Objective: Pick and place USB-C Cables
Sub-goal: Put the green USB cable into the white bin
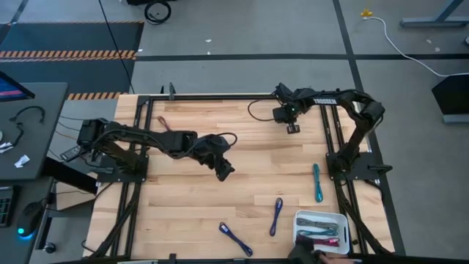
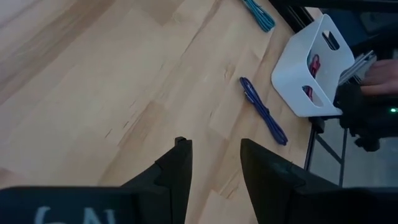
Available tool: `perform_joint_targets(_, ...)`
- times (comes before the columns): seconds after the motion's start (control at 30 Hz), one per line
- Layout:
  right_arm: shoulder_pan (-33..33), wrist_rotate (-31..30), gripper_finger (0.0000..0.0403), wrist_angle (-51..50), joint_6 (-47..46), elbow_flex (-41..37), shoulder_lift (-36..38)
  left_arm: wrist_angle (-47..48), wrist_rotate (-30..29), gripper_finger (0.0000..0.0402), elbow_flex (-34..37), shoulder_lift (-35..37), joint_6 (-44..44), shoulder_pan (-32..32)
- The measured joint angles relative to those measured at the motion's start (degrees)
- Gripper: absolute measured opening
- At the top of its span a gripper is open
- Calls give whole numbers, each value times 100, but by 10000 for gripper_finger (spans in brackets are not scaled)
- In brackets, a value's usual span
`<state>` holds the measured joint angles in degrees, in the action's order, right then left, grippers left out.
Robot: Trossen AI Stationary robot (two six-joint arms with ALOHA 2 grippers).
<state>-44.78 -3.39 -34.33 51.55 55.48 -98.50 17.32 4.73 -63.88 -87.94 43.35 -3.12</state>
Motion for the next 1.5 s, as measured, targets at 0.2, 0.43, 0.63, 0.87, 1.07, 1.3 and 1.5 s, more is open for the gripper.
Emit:
perform_joint_targets(0.2, 239, -259, 10, -65, -162, 11, -36, 0, 2, 142, 0, 0, 71, -105)
perform_joint_targets(0.43, 632, 301, 2, -547, -716, -20, 407, 16, 2, 142, -2, 0, 54, -122)
perform_joint_targets(0.63, 1214, 1241, 1, -540, -2345, -17, 1452, 33, -5, 142, -2, 0, -193, -57)
perform_joint_targets(0.87, 2658, 1269, 1, -555, -4411, -15, 3222, 229, -3, 142, -7, 109, -686, 122)
perform_joint_targets(1.07, 4468, 869, 0, -636, -6883, 319, 4216, 317, 0, 141, -8, 357, -1360, 381)
perform_joint_targets(1.3, 6274, -281, 0, -1334, -8923, 1658, 3928, 407, -2, 142, -7, 617, -2159, 742)
perform_joint_targets(1.5, 6786, 27, 2, -1925, -9065, 1655, 2837, 626, 131, 142, -9, 776, -2342, 974)
